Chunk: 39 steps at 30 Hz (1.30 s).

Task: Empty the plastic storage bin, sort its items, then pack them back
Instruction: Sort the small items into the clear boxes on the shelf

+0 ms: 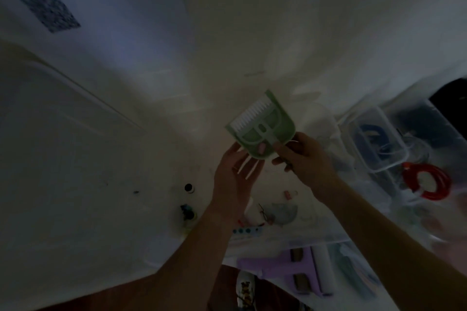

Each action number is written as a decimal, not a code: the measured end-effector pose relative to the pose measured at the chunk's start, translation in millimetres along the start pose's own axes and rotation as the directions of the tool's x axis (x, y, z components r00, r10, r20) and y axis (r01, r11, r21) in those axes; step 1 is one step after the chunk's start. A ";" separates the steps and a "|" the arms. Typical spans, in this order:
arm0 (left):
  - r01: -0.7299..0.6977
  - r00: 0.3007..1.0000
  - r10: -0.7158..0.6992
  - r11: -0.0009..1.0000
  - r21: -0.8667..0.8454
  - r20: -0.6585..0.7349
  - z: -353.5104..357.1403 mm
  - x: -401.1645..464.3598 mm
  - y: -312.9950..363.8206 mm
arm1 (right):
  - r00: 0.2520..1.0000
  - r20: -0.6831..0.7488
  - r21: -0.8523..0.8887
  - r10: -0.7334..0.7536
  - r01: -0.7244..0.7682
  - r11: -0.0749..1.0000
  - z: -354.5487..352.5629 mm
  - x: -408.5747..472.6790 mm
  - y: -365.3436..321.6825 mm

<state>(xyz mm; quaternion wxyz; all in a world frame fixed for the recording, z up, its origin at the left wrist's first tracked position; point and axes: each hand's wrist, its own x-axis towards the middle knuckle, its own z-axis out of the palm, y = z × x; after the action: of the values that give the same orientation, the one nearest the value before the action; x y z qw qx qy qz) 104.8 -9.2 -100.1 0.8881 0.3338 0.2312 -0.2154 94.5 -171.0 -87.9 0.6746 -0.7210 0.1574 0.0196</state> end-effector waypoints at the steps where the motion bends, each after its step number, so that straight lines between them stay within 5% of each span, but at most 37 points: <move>1: -0.030 0.999 0.029 0.999 0.031 0.021 2.8 -0.7 -0.4 | 1.000 -0.015 -0.004 0.002 -0.003 1.000 -0.7 -1.0 0.3; 5: -0.102 0.995 0.103 0.988 0.118 0.003 15.9 -2.3 -7.5 | 0.989 -0.093 -0.136 -0.117 0.104 0.985 4.1 -9.9 2.9; 10: 0.080 0.997 -0.080 0.949 -0.306 0.012 23.8 5.2 -12.7 | 0.876 -0.043 -0.395 -0.481 0.427 0.813 13.7 -29.0 3.0; 17: 0.094 0.995 -0.079 0.963 -0.254 0.068 32.5 11.7 -10.8 | 0.848 -0.056 -0.430 -0.527 0.456 0.779 12.5 -32.8 -1.0; 21: 0.068 0.997 -0.056 0.967 -0.246 0.056 31.2 11.6 -9.2 | 0.908 -0.148 -0.349 -0.391 0.322 0.880 13.0 -26.9 -4.6; 25: 0.048 0.996 -0.060 0.982 -0.183 -0.063 24.6 9.8 -3.4 | 0.985 -0.172 -0.083 -0.028 0.014 0.996 5.1 -17.6 -3.2; 32: -0.020 0.934 -0.016 0.995 -0.097 -0.357 -28.6 12.3 27.5 | 0.878 -0.232 -0.073 0.419 -0.446 0.892 -28.3 1.6 13.1; 39: -0.017 0.959 0.056 0.990 0.141 -0.278 -28.0 -0.6 31.4 | 0.844 -0.081 -0.035 0.530 -0.534 0.845 -28.1 -25.0 -7.9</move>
<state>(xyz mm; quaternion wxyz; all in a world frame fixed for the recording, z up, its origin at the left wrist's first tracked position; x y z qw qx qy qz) 113.7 31.8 -103.0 0.8250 0.4256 0.3333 -0.1647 67.6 -193.2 -71.7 0.6165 -0.6680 0.3731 0.1856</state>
